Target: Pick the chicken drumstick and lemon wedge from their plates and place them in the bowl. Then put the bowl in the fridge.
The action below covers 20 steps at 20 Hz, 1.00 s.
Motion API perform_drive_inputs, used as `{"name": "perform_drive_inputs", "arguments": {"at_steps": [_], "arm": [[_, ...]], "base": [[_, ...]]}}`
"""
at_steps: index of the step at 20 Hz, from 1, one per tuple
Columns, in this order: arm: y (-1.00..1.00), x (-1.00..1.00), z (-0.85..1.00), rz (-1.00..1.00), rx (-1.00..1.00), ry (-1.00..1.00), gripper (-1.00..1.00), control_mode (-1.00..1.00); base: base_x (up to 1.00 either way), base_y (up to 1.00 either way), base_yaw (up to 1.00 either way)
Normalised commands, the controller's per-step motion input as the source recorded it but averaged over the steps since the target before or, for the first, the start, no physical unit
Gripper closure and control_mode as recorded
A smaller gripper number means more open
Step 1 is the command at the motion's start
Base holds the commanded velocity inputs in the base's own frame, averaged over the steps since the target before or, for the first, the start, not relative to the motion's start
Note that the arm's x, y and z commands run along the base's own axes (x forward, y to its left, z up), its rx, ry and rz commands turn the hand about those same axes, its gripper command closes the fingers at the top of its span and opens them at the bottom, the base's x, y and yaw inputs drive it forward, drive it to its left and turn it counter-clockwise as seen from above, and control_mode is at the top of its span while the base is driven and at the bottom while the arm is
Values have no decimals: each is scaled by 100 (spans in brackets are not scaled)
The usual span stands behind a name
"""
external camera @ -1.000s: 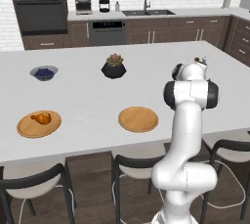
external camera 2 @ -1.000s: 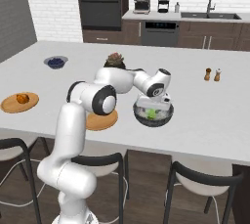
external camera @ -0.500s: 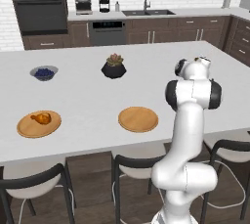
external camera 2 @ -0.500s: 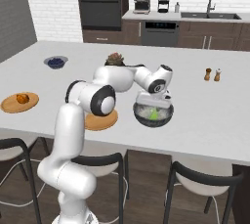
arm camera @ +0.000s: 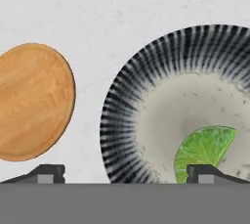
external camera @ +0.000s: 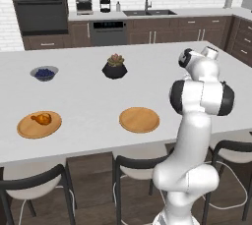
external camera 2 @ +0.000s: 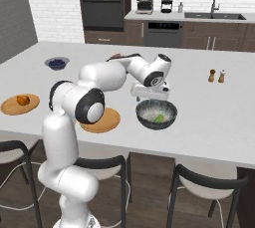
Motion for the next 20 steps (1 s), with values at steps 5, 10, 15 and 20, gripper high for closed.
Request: {"name": "perform_drive_inputs", "arguments": {"at_steps": [5,10,15,20], "arm": [[65,-97,55,0,0,0,-100,-100],[95,-98,42,-2,0,1,-100,-100],[86,-94,21,-19,0,1,-100,-100],[26,-96,55,-11,0,8,-100,-100]], "base": [[0,0,0],[0,0,0],[0,0,0],[0,0,0]]}}
